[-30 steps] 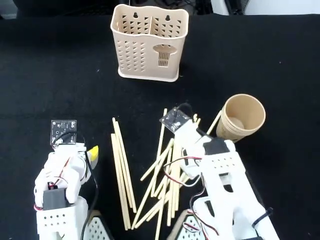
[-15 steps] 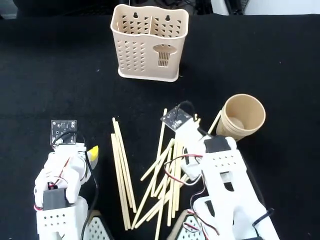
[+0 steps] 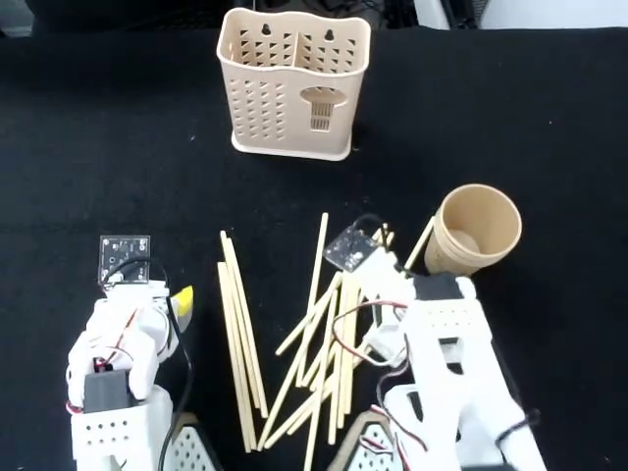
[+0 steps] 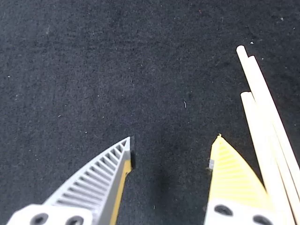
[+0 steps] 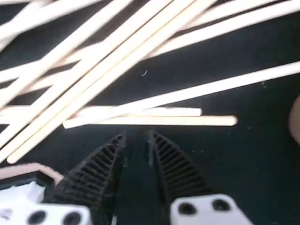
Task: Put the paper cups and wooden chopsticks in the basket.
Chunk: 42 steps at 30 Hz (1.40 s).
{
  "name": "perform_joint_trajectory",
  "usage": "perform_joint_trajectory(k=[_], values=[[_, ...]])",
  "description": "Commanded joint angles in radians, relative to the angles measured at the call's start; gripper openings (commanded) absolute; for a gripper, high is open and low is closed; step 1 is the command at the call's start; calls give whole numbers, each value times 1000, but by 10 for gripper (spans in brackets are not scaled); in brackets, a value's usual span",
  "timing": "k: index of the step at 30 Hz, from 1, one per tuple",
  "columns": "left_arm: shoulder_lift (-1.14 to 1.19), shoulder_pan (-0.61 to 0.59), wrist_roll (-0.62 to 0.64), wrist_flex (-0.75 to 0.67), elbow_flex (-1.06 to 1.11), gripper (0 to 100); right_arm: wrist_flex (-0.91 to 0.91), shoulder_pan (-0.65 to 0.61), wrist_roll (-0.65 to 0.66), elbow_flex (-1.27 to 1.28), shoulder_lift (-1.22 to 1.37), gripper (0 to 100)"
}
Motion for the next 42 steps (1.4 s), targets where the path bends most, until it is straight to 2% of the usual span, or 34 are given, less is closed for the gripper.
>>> perform_joint_trajectory(k=[1, 7, 12, 23, 32, 38, 42], values=[[-8, 10, -2, 2, 16, 275, -60, 15, -49, -33, 117, 99], [-8, 12, -2, 0, 16, 275, -71, 15, -49, -185, 349, 71], [-8, 13, -2, -3, 16, 275, -63, 2, -58, -265, 404, 51], [-8, 13, -2, -2, 16, 275, -71, -275, -262, -354, 412, 65], [-8, 13, -2, 0, 16, 275, -71, -287, -290, -455, 414, 88], [-8, 13, -2, 0, 16, 275, -48, -287, -410, -509, 412, 90], [-8, 13, -2, 0, 16, 275, -15, -282, -417, -509, 406, 137]])
